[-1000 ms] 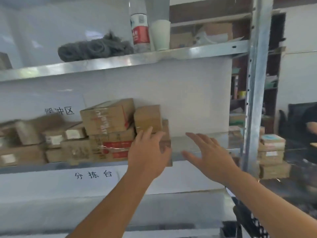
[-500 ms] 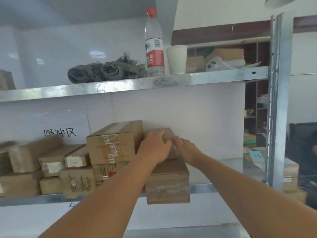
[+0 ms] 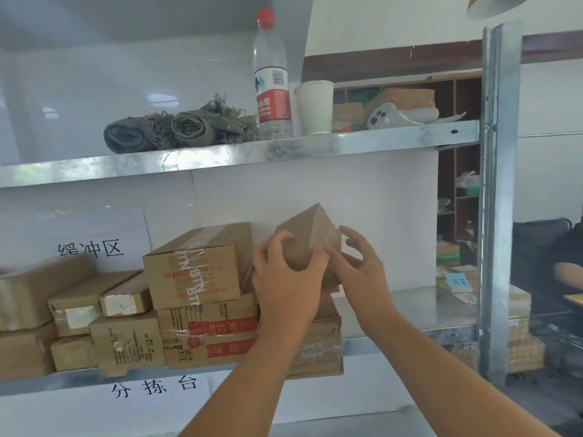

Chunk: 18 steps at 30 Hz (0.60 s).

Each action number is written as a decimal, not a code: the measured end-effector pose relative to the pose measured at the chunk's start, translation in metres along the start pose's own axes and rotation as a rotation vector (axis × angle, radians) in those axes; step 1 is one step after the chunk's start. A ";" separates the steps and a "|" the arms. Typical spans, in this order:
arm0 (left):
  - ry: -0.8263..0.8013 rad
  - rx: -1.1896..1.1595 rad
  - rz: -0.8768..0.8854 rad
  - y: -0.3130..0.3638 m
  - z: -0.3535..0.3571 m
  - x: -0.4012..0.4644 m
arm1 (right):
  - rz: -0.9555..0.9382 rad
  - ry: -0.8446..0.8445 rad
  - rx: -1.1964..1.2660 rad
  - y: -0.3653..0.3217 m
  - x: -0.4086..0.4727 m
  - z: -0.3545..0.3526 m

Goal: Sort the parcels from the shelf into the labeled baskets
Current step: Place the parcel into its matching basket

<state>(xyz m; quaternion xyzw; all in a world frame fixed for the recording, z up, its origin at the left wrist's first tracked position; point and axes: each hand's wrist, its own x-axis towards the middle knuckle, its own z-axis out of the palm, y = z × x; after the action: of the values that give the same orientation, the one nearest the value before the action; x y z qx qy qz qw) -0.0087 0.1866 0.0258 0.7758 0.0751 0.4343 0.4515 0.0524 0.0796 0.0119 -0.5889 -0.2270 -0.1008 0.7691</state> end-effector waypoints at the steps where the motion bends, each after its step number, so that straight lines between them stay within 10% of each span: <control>1: 0.032 -0.113 -0.013 0.006 0.000 -0.010 | 0.073 -0.014 0.101 -0.006 -0.003 -0.005; 6: -0.017 -0.539 -0.085 0.024 0.009 -0.054 | 0.375 -0.303 0.376 -0.028 -0.020 -0.033; 14: -0.065 -0.101 0.485 0.049 0.011 -0.081 | -0.102 0.050 -0.076 -0.070 -0.061 -0.068; 18: -0.188 -0.175 0.418 0.080 0.018 -0.100 | -0.128 0.048 -0.009 -0.086 -0.087 -0.088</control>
<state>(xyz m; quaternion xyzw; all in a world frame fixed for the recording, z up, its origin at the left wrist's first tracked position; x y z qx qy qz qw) -0.0782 0.0775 0.0228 0.7696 -0.1675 0.4490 0.4221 -0.0399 -0.0386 0.0276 -0.5741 -0.2452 -0.1647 0.7637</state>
